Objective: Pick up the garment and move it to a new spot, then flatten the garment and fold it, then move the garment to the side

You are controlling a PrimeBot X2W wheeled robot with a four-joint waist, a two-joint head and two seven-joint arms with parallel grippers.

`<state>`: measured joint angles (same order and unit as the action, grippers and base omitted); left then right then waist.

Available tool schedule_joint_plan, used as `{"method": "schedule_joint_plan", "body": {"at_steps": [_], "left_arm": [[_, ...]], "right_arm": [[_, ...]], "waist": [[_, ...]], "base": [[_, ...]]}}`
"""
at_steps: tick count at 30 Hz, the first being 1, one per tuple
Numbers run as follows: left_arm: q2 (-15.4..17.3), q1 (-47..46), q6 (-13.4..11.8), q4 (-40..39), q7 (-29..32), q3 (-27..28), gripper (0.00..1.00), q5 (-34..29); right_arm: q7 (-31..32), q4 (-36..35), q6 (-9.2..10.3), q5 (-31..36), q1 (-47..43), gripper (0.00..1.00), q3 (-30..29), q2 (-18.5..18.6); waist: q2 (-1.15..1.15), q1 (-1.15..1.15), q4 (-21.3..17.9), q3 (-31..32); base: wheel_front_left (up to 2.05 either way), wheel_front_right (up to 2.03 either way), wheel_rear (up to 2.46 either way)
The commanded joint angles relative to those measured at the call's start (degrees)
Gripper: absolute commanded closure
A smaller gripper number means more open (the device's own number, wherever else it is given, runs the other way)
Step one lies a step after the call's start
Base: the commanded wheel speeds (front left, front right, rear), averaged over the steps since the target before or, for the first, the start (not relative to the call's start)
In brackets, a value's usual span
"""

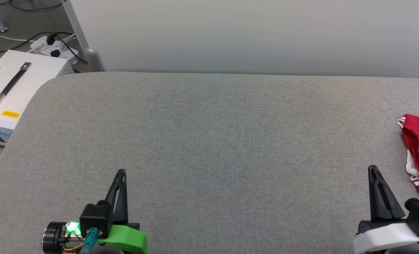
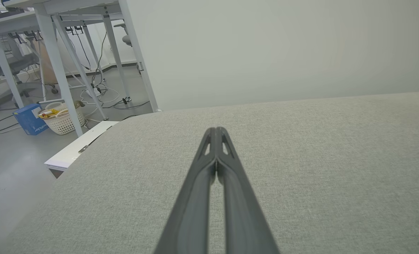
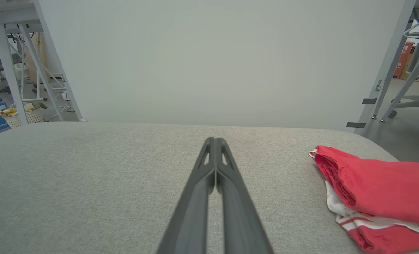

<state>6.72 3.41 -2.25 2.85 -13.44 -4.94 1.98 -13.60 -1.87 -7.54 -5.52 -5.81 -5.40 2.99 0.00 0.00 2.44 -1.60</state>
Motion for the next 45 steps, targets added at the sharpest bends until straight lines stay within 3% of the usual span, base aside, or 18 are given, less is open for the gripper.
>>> {"method": "schedule_joint_plan", "body": {"at_steps": [1, 45], "left_arm": [[-0.39, -0.35, 0.24, -0.26, 0.43, 0.37, 1.0, -0.2], [-1.73, -1.54, 1.02, -1.27, 5.5, 2.15, 1.0, -0.9]], "right_arm": [[0.32, 0.17, 0.01, 0.4, 0.54, 1.0, 0.23, -0.01], [5.49, 0.83, 0.02, 2.39, 2.6, 1.0, 2.24, -0.05]], "waist": [[0.0, 0.0, -0.03, 0.02], [0.0, 0.0, -0.97, 0.64]], "base": [[0.0, 0.0, 0.0], [0.0, 0.0, 0.0]]}}
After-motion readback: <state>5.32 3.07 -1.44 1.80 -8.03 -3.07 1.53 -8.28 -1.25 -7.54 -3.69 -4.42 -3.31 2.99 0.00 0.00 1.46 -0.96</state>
